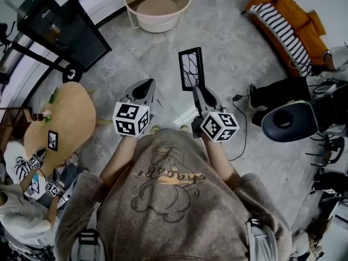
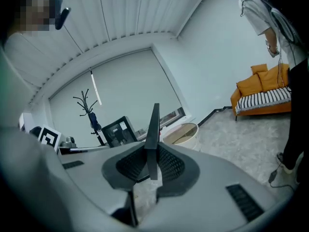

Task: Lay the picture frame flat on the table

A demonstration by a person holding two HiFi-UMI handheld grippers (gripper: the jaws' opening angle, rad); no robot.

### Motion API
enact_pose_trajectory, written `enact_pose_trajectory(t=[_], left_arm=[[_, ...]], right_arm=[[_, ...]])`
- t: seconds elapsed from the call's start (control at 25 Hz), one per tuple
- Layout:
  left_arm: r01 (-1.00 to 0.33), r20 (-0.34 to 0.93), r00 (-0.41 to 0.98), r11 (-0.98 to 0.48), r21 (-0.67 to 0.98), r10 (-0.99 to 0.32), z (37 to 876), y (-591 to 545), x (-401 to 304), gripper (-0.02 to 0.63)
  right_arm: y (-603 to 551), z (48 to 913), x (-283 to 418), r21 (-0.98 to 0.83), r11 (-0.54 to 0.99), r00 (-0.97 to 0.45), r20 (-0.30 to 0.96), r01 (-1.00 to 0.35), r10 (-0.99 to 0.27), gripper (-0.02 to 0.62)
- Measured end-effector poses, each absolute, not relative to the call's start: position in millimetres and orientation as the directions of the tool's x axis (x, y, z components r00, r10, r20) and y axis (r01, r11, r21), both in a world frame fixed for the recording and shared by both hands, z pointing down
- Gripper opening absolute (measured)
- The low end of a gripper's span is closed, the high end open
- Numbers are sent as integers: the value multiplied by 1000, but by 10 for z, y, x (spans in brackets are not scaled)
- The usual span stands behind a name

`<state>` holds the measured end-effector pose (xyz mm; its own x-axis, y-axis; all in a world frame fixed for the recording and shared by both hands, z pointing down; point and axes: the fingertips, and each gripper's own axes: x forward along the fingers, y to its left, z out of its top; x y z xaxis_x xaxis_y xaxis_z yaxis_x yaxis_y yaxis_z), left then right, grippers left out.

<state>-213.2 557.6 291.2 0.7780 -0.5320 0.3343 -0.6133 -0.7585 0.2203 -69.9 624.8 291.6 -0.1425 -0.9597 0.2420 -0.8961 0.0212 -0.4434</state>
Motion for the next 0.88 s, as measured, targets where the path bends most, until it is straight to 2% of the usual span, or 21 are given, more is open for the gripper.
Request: enact_pose_trajectory(t=[0.28, 0.88], left_arm=[[-585, 337, 796, -784, 210, -503, 2957, 5452, -2281, 17], [-584, 351, 794, -782, 218, -495, 3153, 4856, -2263, 17]], right_arm=[[6175, 2996, -826, -432, -36, -82, 252, -901, -964, 83], [5595, 3207, -850, -446, -37, -90, 261, -894, -961, 83]])
